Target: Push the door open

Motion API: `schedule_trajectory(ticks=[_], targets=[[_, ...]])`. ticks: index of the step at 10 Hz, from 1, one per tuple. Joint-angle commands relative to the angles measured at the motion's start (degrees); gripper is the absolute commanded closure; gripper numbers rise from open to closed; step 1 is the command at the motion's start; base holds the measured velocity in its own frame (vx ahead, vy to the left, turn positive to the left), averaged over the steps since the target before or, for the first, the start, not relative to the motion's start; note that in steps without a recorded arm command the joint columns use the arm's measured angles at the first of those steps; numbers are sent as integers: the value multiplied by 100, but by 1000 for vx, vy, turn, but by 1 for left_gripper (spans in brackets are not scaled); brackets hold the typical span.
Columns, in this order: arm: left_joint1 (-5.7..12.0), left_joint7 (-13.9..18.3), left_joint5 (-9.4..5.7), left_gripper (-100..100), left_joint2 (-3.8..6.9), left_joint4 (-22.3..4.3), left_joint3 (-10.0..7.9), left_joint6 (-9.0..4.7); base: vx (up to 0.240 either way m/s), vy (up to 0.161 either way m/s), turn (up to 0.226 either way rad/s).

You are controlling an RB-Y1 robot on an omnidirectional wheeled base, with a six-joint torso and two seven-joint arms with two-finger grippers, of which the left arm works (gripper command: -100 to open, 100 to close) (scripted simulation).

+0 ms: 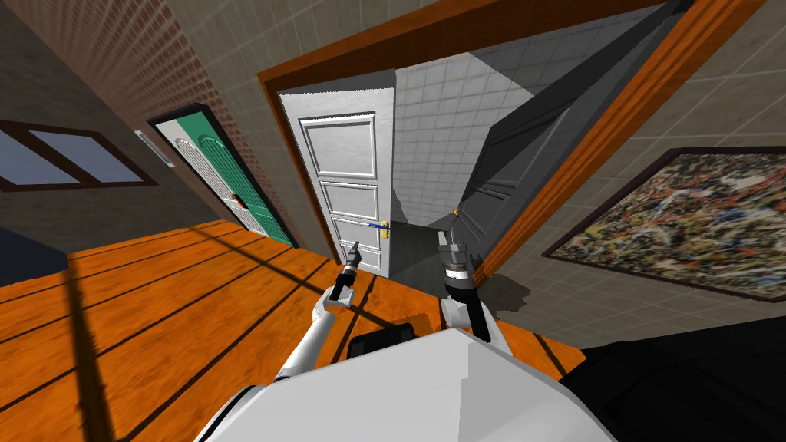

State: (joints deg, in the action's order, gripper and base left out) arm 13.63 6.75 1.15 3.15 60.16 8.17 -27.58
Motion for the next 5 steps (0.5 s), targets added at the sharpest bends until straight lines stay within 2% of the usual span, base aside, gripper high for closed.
schedule_trajectory(ticks=[1,3,4,5], targets=[[195,19,10,-100,-20,-286,21,1,86,62,-66],[393,30,25,-100,-64,-587,47,-1,75,66,-67],[589,42,40,-100,-108,-886,73,-2,80,112,-110],[686,48,48,-100,-131,-1029,86,-3,109,98,-115]])
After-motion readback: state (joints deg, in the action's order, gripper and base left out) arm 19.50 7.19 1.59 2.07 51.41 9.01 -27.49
